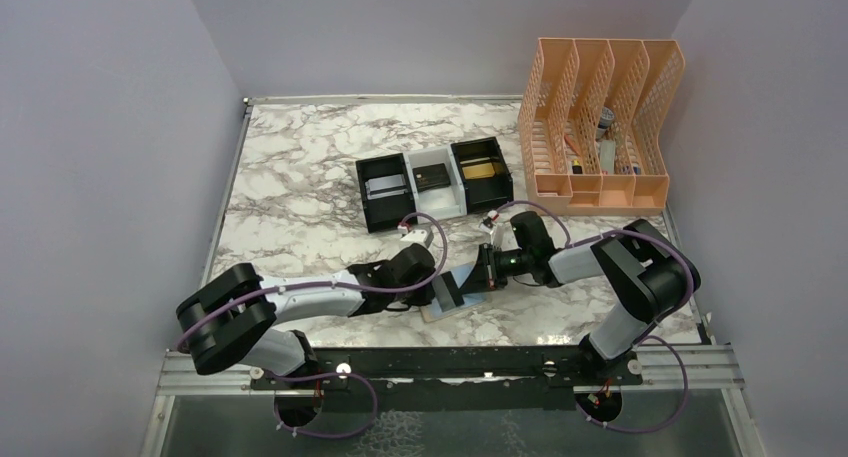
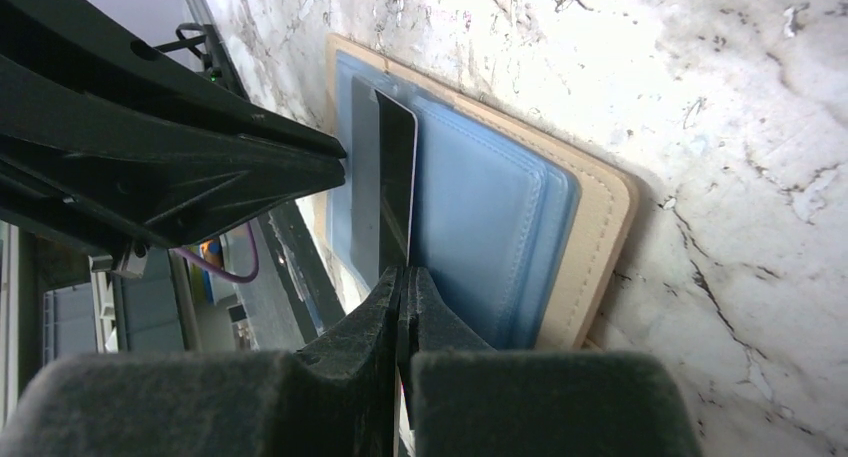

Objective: Take the credit cards out of the card holder

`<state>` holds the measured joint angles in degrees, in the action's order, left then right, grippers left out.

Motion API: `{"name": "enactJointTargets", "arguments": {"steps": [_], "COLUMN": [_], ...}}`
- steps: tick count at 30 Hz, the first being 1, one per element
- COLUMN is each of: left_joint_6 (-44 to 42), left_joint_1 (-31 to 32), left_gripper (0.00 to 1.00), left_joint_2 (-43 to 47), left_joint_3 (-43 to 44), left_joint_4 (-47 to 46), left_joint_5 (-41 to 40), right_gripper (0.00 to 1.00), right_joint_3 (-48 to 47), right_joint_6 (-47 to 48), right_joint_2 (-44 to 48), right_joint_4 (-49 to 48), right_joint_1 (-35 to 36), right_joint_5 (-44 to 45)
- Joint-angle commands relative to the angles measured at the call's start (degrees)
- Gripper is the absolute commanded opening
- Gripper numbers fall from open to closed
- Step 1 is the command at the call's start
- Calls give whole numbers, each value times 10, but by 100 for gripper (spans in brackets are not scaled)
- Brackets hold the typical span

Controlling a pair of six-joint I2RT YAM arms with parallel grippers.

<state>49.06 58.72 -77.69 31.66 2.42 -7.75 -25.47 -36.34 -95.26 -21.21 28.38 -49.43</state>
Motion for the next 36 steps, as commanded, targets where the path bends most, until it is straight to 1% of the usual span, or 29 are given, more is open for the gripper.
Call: {"name": "enactJointTargets", "arguments": {"steps": [1, 4, 8, 13, 18, 20, 22, 23, 27, 29, 32, 36], "left_joint_6": [-10, -4, 1, 2, 3, 3, 4, 4, 5, 5, 3, 2], "left_joint_1": [11, 17, 27, 28, 29, 29, 29, 30, 30, 30, 30, 30], "left_gripper": [12, 9, 8, 7, 7, 7, 7, 7, 7, 7, 7, 7], "left_joint_2": [-41, -58, -69, -61, -57, -57, -55, -54, -49, -48, -48, -47], "left_joint_3": [9, 6, 13, 4, 2, 2, 1, -1, -5, -6, -6, -7], "left_joint_4": [-3, 2, 47, 53, 53, 54, 54, 54, 54, 53, 53, 43], "left_joint_5": [9, 1, -34, -37, -40, -40, -40, -40, -42, -42, -41, -38], "right_gripper": [2, 5, 13, 17, 17, 7, 2, 1, 1, 1, 2, 12], "right_joint_3": [-1, -6, -7, -11, -16, -18, -23, -23, -17, -7, 14, 21], "right_joint_6": [0, 1, -8, -29, -54, -54, -45, -37, -8, 0, -11, -46], "right_joint_2": [-6, -8, -12, -31, -58, -51, -41, -34, -1, 10, 11, -10], "right_joint_4": [-24, -27, -38, -70, -113, -107, -84, -73, -13, -1, -26, -84], "right_joint_1": [-3, -3, -3, -3, -1, -1, -1, -1, -2, -2, -2, 0], "right_joint_5": [-14, -26, -30, -45, -59, -43, -22, -16, 32, 44, 33, -10]}}
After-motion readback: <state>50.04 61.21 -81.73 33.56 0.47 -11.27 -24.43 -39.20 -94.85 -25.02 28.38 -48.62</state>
